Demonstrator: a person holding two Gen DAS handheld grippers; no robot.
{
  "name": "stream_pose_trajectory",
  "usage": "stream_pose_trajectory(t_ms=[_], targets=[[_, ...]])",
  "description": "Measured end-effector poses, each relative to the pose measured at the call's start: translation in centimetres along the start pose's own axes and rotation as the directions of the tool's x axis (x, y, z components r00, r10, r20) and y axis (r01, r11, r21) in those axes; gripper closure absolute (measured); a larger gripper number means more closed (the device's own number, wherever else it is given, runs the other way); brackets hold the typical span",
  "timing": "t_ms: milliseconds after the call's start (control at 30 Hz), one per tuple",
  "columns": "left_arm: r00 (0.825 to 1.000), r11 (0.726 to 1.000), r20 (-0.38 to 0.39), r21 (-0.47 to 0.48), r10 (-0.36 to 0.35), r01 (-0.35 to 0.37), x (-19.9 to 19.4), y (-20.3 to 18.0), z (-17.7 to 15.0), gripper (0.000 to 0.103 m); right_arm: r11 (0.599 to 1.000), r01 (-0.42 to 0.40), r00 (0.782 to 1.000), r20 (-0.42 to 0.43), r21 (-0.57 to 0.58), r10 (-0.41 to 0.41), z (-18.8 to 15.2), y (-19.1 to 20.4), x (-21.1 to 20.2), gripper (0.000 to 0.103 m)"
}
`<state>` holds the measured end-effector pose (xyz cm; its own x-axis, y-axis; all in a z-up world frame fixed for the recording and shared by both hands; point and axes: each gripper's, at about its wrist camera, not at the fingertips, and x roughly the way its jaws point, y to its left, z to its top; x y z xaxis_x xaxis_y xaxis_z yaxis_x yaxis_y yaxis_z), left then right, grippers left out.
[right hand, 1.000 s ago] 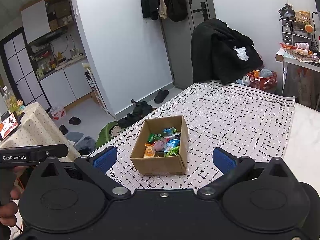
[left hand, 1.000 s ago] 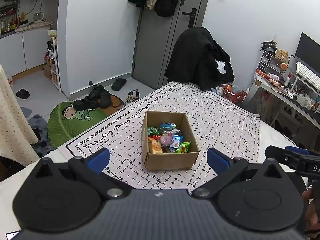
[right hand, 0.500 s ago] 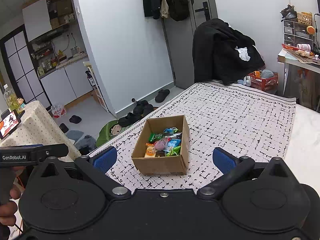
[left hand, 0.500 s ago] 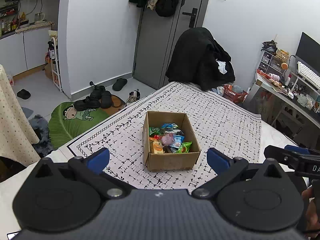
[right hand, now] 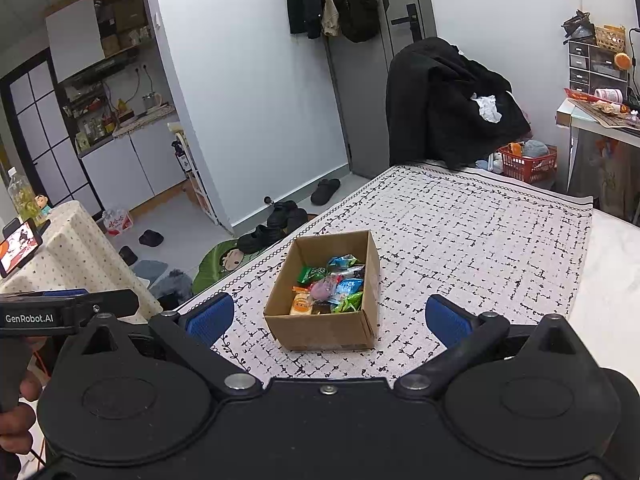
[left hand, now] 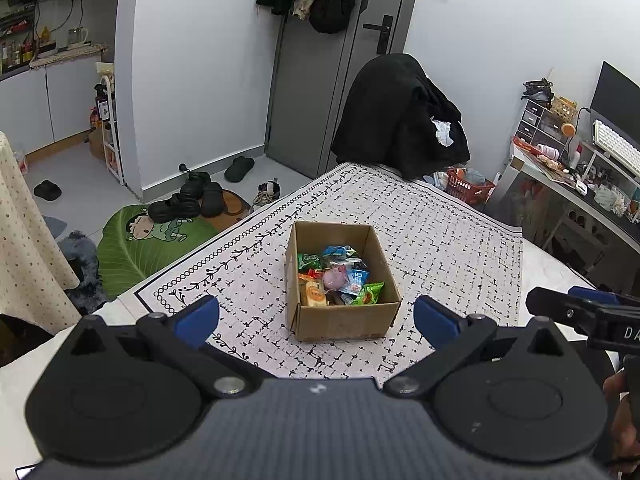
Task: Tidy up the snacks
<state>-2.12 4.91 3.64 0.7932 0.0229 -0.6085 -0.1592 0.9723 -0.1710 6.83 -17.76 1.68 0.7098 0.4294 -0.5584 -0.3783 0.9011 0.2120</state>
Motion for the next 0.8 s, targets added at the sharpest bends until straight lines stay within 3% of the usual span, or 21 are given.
stream_pose_trajectory(t_ms=[800], targets=[[1.0,1.0,-0.011,0.015,0.002,-0.002,0.21,-0.58,-0.36,0.0,1.0,0.006,1.0,-0.011,-0.003,-0.006,-0.13,0.16,0.1,0.0]])
